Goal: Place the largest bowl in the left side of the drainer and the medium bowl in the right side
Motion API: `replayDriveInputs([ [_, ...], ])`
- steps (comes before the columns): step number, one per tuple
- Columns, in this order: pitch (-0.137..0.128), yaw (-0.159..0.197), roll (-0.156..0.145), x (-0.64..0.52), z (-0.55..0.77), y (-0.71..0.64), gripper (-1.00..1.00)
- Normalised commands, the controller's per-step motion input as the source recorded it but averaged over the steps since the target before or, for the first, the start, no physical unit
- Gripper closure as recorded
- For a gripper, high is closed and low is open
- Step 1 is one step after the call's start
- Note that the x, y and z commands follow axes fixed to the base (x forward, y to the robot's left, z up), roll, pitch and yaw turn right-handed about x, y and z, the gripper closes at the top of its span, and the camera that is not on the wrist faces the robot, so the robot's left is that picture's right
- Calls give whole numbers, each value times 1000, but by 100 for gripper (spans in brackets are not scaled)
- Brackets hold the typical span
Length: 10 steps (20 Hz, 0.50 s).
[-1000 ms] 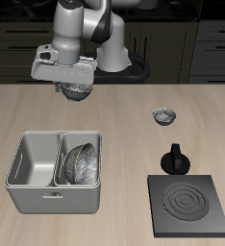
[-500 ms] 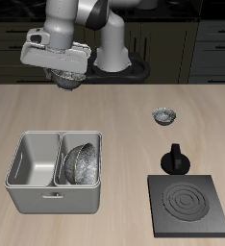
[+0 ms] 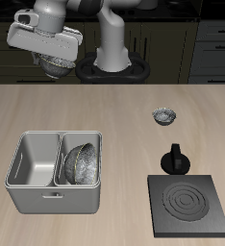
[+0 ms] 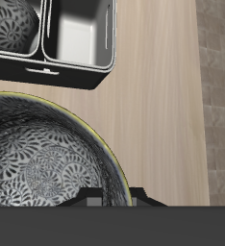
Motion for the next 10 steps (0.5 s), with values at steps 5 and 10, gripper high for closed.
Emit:
replayDriveInputs([
  [5, 7, -12, -10, 157, 177, -156, 100],
  [10, 50, -46, 19, 618, 406, -459, 100],
])
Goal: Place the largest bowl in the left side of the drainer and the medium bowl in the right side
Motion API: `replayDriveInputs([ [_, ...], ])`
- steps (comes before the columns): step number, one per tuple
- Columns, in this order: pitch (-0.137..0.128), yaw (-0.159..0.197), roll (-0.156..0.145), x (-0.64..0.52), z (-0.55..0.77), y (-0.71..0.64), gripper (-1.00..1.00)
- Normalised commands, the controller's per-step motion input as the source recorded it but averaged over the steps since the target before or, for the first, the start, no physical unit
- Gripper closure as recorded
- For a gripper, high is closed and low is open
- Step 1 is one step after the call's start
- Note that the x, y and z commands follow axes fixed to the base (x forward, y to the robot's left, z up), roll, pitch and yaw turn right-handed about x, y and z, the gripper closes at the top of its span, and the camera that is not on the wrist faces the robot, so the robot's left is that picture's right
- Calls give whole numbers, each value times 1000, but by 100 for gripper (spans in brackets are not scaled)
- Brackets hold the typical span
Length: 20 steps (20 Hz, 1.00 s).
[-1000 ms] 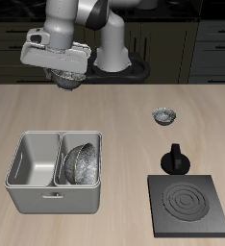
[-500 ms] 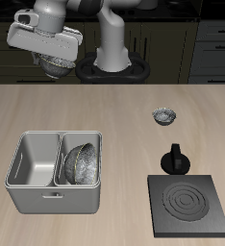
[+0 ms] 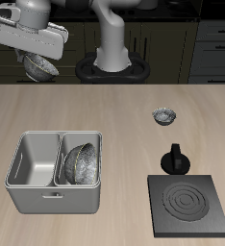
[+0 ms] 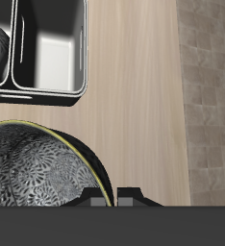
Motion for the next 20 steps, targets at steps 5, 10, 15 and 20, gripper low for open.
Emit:
replayDriveInputs([
  [5, 18, -24, -24, 308, 148, -280, 100],
  [10, 5, -45, -69, 268, 122, -200, 100],
  [15, -14, 12, -3, 212, 168, 151, 100],
  [20, -1, -9, -39, 243, 132, -7, 100],
])
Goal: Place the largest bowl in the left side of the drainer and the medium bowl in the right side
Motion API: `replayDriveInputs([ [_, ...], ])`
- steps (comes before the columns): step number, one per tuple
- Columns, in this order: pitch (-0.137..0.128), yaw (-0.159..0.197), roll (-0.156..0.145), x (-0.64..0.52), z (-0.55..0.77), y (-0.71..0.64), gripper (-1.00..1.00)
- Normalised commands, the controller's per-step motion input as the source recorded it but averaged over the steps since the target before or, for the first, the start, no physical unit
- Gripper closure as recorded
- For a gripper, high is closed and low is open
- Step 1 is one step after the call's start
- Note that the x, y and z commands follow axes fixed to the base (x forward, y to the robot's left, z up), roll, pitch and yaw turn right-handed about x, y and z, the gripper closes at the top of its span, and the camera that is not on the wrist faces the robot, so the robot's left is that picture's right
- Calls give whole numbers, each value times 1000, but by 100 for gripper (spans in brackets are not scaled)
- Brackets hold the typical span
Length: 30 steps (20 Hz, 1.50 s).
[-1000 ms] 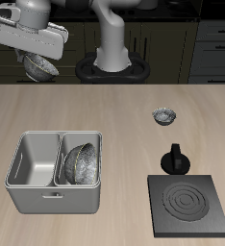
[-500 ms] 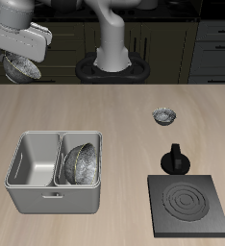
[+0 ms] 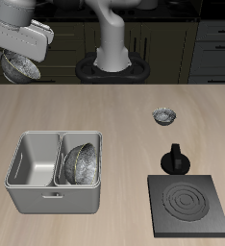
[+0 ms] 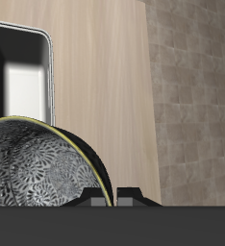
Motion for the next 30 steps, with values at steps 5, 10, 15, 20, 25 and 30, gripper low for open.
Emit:
replayDriveInputs([
  [5, -5, 34, -10, 296, 40, 184, 100],
  [10, 10, 7, -14, 378, -79, 250, 100],
  [15, 1, 9, -44, 327, -194, -118, 100],
  [20, 14, -14, -27, 180, -171, -73, 100],
  [25, 20, 25, 14, 165, -280, 157, 100],
  [30, 38, 20, -12, 165, -350, 18, 100],
])
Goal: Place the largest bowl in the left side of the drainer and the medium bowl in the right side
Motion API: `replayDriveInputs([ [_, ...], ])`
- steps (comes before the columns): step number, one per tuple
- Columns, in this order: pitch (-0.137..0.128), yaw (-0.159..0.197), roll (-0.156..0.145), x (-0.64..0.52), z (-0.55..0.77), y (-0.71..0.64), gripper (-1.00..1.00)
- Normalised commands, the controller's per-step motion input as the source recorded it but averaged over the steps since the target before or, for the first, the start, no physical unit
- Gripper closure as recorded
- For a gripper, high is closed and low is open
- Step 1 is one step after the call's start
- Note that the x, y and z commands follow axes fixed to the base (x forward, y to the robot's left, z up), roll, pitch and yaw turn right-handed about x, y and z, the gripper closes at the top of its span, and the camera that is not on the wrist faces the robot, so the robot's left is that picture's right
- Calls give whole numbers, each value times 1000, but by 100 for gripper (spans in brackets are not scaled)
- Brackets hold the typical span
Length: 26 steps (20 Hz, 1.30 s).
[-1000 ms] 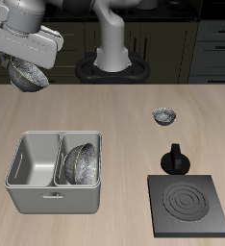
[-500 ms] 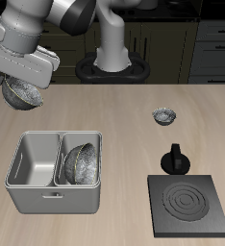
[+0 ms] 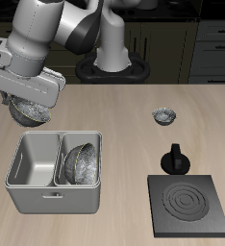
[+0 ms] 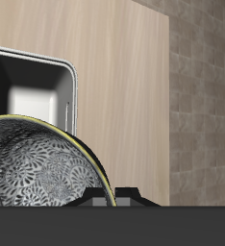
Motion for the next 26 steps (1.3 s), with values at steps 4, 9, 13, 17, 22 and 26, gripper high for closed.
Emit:
replayDriveInputs([
  [4, 40, 24, 4, 83, -416, -4, 100],
  [9, 20, 36, 38, 34, -244, 100, 100],
  [13, 59, 32, -8, 58, -347, 96, -100],
  [17, 23, -2, 30, 17, -163, -8, -100],
  [22, -19, 27, 22, -52, 45, 85, -100],
  [26, -26, 19, 52, -78, 86, 212, -100],
])
